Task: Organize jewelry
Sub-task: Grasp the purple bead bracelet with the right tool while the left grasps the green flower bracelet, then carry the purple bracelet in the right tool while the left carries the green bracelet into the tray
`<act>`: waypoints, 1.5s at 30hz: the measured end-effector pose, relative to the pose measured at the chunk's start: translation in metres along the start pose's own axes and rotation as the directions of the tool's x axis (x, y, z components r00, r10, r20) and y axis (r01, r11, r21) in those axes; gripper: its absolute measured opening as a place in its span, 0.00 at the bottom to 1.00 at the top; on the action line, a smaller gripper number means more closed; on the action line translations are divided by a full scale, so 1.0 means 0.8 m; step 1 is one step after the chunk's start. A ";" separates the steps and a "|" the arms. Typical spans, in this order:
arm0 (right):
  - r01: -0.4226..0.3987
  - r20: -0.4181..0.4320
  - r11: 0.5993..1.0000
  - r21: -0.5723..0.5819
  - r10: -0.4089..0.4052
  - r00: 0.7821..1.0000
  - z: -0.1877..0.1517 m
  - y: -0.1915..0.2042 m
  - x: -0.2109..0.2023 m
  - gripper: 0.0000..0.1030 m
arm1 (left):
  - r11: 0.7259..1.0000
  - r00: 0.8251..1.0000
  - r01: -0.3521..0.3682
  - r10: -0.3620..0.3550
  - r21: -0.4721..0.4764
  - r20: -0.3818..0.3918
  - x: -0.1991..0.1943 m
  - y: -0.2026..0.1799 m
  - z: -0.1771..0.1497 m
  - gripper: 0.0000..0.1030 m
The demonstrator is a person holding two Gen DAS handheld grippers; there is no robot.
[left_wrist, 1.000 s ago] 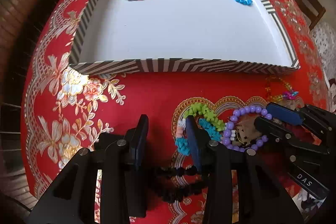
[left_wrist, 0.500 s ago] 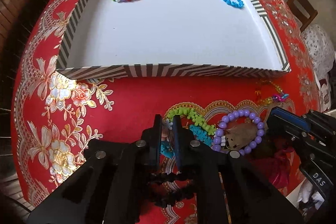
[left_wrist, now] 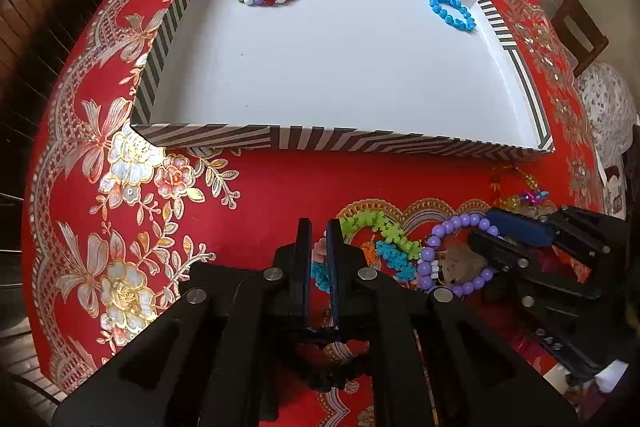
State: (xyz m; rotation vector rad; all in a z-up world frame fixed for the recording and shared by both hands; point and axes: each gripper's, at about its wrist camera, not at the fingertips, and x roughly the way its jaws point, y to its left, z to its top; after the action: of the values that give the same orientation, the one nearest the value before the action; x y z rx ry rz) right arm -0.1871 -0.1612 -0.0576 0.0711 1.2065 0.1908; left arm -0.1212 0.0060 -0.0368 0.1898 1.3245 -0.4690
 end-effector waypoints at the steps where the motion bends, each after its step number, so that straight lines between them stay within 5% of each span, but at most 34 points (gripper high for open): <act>1: 0.011 0.000 1.000 -0.012 -0.011 1.000 0.000 0.003 0.004 0.19 | 1.000 1.000 -0.006 0.006 0.002 -0.002 0.000 0.000 0.000 0.06; 4: 0.029 0.016 0.999 -0.043 -0.028 0.999 -0.001 0.009 0.006 0.11 | 1.000 1.000 -0.005 0.005 0.009 -0.011 0.002 -0.002 0.002 0.12; 6: -0.001 0.038 1.000 -0.019 0.002 0.999 0.000 0.005 0.000 0.08 | 1.000 1.000 -0.004 0.004 0.026 -0.022 0.007 -0.010 0.005 0.34; 7: -0.026 0.065 1.000 -0.002 0.027 0.998 -0.001 0.002 -0.009 0.08 | 0.999 1.000 -0.004 0.005 0.037 -0.023 0.007 -0.013 0.005 0.36; 15: -0.124 0.208 0.990 0.066 0.108 0.972 0.000 -0.008 -0.072 0.08 | 0.995 0.997 -0.062 0.065 0.077 -0.031 0.020 -0.021 0.002 0.36; 16: -0.128 0.222 0.989 0.069 0.110 0.969 0.001 -0.008 -0.079 0.08 | 0.994 0.997 -0.067 0.070 0.085 -0.024 0.020 -0.023 0.002 0.33; 18: -0.132 0.246 0.988 0.075 0.110 0.963 0.001 -0.009 -0.090 0.08 | 0.992 0.997 -0.079 0.081 0.096 -0.009 0.020 -0.027 0.003 0.12; 27: -0.130 0.330 0.985 0.111 0.087 0.940 -0.002 -0.027 -0.141 0.08 | 0.999 0.998 0.042 -0.043 0.034 0.043 -0.022 -0.027 0.011 0.12; 45: -0.092 0.423 0.992 0.090 0.045 0.905 0.004 -0.041 -0.207 0.08 | 0.997 0.959 0.023 -0.044 0.077 0.281 -0.150 -0.048 0.055 0.12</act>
State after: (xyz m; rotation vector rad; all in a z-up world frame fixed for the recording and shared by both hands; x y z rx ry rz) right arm -0.2369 -0.2236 0.0911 0.2385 0.7811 0.1612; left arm -0.1195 -0.0191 0.0945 0.1542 1.0325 -0.5526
